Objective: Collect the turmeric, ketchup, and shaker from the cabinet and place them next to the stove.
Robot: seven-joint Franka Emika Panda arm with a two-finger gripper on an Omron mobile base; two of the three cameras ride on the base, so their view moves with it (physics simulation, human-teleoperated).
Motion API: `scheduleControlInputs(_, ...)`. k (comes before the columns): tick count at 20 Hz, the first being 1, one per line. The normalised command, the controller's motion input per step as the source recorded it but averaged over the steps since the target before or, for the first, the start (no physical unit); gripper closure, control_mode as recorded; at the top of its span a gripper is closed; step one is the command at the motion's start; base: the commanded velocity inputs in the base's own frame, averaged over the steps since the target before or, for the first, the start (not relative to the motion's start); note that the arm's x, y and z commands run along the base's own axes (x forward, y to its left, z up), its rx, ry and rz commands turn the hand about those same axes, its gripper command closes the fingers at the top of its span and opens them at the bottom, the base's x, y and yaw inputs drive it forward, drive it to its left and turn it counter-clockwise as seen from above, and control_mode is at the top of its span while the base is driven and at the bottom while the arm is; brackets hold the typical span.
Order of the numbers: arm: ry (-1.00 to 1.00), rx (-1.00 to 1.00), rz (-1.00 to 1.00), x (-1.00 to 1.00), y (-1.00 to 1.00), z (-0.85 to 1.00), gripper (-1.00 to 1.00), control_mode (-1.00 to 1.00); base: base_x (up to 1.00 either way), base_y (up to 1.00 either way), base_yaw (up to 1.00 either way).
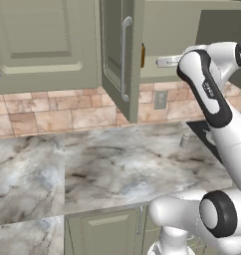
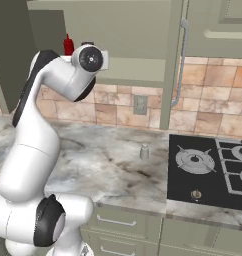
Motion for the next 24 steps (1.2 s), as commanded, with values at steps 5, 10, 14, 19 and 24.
scheduleControlInputs(5,0.00,0.00,0.00,0.24,0.10,0.00,-1.00,-1.00,0.00,0.00,0.00)
scheduleControlInputs(10,0.00,0.00,0.00,0.22,0.22,0.00,-1.00,-1.00,0.00,0.00,0.00)
scheduleControlInputs(14,0.00,0.00,0.00,0.18,0.31,0.00,-1.00,-1.00,0.00,0.00,0.00)
scheduleControlInputs(19,0.00,-0.01,0.00,0.20,0.27,0.00,-1.00,-1.00,0.00,0.00,0.00)
scheduleControlInputs(24,0.02,-0.03,0.00,0.22,0.19,0.00,-1.00,-1.00,0.00,0.00,0.00)
